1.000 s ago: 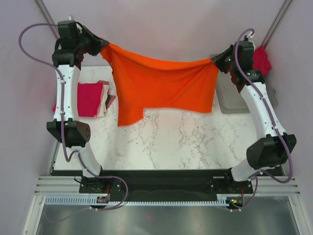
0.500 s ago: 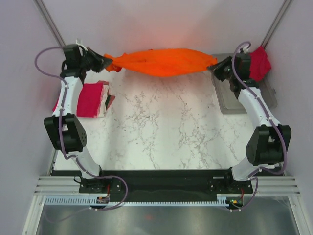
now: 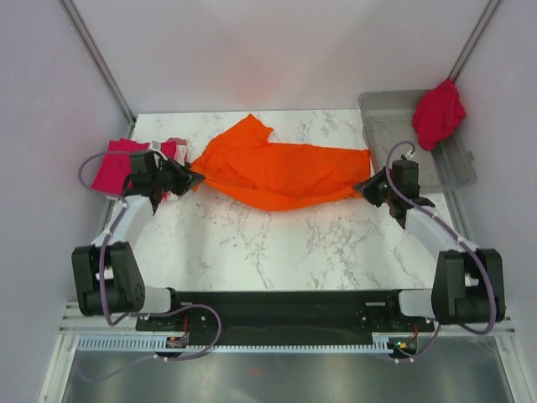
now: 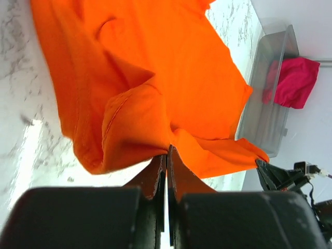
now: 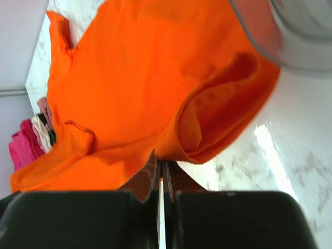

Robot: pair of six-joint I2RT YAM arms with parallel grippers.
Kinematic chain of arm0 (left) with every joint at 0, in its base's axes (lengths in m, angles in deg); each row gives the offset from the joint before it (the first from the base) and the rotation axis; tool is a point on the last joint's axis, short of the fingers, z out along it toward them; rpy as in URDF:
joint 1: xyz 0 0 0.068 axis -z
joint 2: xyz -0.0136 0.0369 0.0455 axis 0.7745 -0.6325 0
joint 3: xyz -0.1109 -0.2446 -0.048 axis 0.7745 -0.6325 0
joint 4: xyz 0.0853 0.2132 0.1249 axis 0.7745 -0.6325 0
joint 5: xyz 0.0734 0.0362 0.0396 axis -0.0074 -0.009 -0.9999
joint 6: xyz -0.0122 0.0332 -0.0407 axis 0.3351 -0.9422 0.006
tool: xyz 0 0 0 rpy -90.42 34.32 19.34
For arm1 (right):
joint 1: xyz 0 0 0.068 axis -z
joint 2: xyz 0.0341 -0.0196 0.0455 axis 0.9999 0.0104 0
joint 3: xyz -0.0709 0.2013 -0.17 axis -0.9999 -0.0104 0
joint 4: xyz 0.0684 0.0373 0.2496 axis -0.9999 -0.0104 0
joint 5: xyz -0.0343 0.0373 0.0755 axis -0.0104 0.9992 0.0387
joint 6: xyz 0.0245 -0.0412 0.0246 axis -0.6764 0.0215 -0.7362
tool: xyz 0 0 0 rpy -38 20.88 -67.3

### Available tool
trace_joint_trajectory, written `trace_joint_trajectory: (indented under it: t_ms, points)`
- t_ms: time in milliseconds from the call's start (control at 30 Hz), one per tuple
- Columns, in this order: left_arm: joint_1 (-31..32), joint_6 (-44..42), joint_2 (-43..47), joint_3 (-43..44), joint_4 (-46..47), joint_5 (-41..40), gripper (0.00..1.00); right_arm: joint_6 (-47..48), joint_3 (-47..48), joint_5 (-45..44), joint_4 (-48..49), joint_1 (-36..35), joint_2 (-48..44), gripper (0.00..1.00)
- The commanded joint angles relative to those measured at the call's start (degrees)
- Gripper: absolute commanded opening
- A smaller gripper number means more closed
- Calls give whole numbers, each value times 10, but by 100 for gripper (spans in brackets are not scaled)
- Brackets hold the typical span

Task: Fold and stack the t-shirts
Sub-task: Fold the tshirt

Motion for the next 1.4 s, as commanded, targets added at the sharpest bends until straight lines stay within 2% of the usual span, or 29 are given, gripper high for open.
trace_joint_trajectory:
  t_ms: [0,133,267,300,433,467,500,533,567,600,667,700,800,900,1000,1100,1367]
  points:
    - [1,-40,93,-55,17,-45,2,15,-68,-27,-4,-14,-87,0]
    - [4,-57,175,-121,-23,-80,2,19,-126,-78,-76,-23,-200,0]
    - [3,-63,230,-142,-85,-109,2,16,-174,-114,-129,-24,-297,1]
    - [3,-61,240,-143,-109,-115,2,17,-176,-117,-141,-24,-312,6]
    - [5,-49,266,-170,-148,-138,2,9,-183,-122,-206,-33,-378,13]
    - [5,-47,273,-179,-151,-138,2,8,-183,-122,-219,-36,-388,20]
    - [5,-44,280,-197,-152,-137,3,5,-185,-135,-239,-38,-409,47]
    - [6,-40,298,-206,-155,-133,7,4,-185,-140,-252,-39,-419,58]
    - [5,-39,309,-215,-157,-126,14,3,-182,-145,-264,-41,-430,67]
    - [5,-37,320,-232,-159,-109,33,6,-177,-155,-288,-42,-450,72]
    - [11,-29,373,-247,-161,-99,85,15,-153,-167,-312,-43,-467,73]
    - [20,-24,396,-252,-162,-109,99,21,-142,-174,-331,-43,-474,73]
    - [33,-13,463,-224,-194,-142,100,57,-93,-189,-342,-43,-459,73]
    - [33,-48,447,-150,-228,-160,100,113,-44,-190,-335,-49,-389,69]
    - [33,-90,362,-72,-240,-145,100,153,-2,-200,-322,-61,-306,64]
    - [34,-115,271,-12,-236,-136,100,167,28,-234,-299,-103,-252,59]
    - [57,-138,53,112,-181,-116,97,225,137,-291,-278,-131,-76,57]
